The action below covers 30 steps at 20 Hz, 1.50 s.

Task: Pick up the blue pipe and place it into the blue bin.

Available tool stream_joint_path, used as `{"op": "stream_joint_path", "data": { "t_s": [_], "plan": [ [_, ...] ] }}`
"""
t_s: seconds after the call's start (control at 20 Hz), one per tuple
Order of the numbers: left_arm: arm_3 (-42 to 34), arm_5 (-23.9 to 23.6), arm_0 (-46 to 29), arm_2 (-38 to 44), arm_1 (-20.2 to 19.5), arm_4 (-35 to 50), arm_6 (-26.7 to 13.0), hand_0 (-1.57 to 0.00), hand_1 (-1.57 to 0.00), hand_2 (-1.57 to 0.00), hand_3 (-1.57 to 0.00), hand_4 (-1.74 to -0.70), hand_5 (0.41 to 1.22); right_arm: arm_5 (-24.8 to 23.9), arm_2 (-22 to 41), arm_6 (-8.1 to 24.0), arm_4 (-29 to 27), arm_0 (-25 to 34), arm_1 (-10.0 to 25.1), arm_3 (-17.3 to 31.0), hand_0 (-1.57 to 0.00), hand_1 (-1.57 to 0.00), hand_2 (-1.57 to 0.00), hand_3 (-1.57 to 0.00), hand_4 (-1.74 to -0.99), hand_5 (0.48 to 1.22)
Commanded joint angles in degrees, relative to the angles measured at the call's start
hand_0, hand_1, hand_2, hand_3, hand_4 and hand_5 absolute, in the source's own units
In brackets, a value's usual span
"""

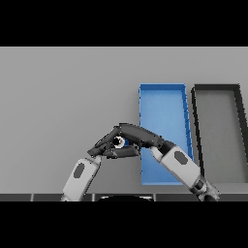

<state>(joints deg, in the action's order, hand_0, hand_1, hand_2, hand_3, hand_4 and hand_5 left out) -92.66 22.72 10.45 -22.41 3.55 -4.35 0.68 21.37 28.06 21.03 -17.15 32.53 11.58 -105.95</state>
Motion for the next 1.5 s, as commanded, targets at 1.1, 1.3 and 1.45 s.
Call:
{"op": "stream_joint_path", "data": {
  "t_s": [1.1, 1.3, 1.45],
  "plan": [
    [0.56, 1.15, -0.83, 0.54, -1.8, -6.42, -5.91, -0.02, -0.01, -0.01, -0.01, -0.91, 0.47, -2.06, -7.87, 11.19, -6.82, 2.33, -8.05, -3.08, -1.57, -1.57, -1.57, -1.57, -1.741, 1.221],
    [0.57, 1.23, -1.46, 0.48, -2.18, -6.51, -4.95, -0.01, -0.01, -0.01, 0.0, -0.91, 0.445, -6.2, -12.74, 13.74, -16.93, 13.06, -4.86, -0.86, -1.57, -1.57, -1.57, -1.57, -1.741, 1.221],
    [0.61, 1.44, -0.35, 1.09, -1.68, -5.63, -6.92, 0.0, 0.0, 0.0, 0.0, -0.91, 0.435, -8.29, -18.96, 11.74, -19.76, 21.88, -2.49, 3.11, -1.57, -1.57, -1.57, -1.57, -1.741, 1.221]
  ]
}}
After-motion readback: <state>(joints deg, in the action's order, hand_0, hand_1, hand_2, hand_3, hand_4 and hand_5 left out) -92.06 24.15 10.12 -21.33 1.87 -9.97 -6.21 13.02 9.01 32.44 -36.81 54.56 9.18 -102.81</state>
